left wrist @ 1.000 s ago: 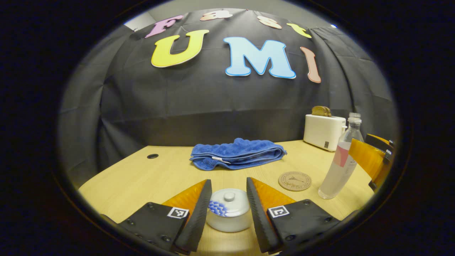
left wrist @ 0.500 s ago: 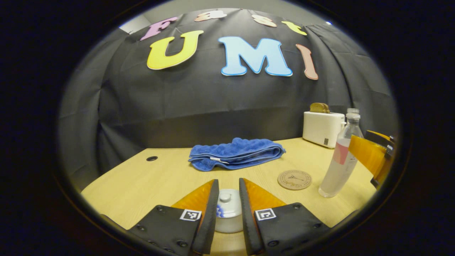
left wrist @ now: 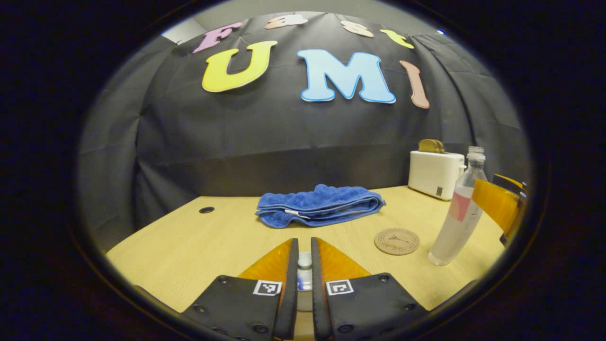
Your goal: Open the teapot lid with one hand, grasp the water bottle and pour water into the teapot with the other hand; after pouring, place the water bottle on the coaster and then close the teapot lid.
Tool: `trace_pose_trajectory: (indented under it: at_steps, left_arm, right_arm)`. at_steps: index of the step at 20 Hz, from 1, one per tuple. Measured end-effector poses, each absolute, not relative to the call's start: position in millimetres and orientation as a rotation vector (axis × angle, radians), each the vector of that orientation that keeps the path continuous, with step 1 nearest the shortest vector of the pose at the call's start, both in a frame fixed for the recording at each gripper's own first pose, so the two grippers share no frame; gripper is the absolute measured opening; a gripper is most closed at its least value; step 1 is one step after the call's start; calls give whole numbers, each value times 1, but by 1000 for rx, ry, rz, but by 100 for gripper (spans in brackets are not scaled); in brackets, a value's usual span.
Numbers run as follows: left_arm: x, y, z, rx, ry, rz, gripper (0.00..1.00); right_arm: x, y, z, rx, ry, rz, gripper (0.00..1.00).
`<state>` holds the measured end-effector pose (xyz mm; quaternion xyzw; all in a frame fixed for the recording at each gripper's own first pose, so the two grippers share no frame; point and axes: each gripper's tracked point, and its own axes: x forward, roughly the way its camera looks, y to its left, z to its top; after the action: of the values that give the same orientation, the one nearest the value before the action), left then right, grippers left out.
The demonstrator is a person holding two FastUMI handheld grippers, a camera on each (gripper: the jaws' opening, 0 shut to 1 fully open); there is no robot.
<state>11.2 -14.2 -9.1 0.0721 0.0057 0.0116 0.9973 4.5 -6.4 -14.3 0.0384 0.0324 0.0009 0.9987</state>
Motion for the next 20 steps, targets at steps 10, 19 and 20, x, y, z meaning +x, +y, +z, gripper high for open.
trace_pose_trajectory:
  at_steps: [10, 19, 20]
  left_arm:
    - [5, -12, 14, 25, -52, -33, 14]
    - [4, -6, 13, 32, -49, -19, 7]
    - [4, -5, 12, 55, -46, -5, 7]
  right_arm:
    - [4, -6, -14, 74, 63, 2, 96]
    - [5, -6, -15, 50, 61, -6, 95]
    - [5, -6, -16, 50, 62, -6, 95]
